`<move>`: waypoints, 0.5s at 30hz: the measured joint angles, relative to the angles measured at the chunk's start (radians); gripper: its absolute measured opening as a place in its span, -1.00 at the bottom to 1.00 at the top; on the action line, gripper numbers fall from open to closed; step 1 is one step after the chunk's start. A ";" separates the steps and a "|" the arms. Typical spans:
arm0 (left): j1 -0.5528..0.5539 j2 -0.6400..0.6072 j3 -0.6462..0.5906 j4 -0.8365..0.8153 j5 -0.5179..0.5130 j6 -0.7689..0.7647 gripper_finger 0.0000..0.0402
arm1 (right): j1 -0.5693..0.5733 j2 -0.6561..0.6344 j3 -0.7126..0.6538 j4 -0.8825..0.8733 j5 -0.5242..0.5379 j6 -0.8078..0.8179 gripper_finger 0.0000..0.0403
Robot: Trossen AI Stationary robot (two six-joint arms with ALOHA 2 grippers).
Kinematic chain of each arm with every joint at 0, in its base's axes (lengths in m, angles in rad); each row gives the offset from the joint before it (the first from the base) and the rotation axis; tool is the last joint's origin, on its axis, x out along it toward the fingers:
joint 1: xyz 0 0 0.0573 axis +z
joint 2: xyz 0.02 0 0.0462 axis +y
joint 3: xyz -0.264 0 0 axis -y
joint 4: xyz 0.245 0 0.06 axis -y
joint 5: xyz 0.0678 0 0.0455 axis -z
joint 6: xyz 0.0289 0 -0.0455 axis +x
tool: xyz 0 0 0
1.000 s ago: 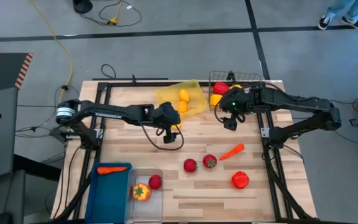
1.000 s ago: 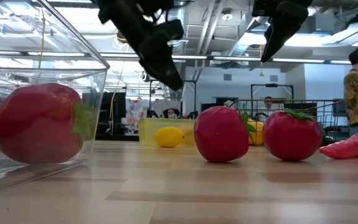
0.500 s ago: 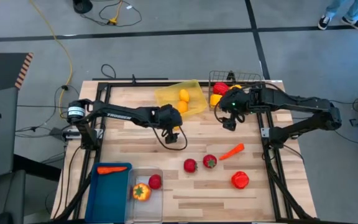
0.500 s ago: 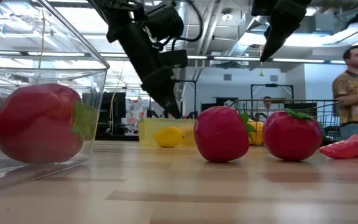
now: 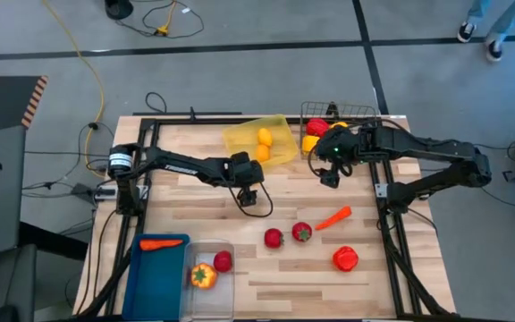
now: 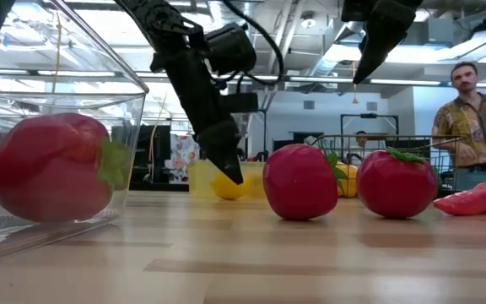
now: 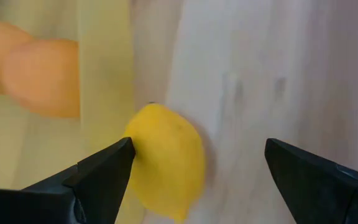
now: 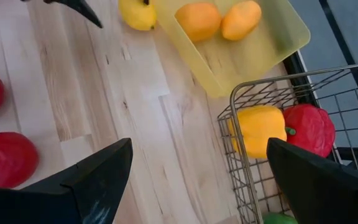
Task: Sort produce into baskets
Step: Put the lemon into the yellow bin
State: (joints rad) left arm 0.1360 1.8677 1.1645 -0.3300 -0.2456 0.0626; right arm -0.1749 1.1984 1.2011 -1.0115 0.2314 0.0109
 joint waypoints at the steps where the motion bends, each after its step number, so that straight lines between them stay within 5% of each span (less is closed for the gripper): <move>1: 0.000 0.002 0.000 -0.002 -0.020 0.006 0.74 | 0.000 0.000 0.000 0.000 0.000 0.000 0.97; 15: 0.011 0.001 -0.001 -0.012 -0.050 0.023 0.74 | 0.000 0.000 0.000 0.000 0.001 -0.001 0.97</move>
State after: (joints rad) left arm 0.1469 1.8686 1.1633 -0.3420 -0.2957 0.0860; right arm -0.1745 1.1984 1.2011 -1.0118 0.2321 0.0101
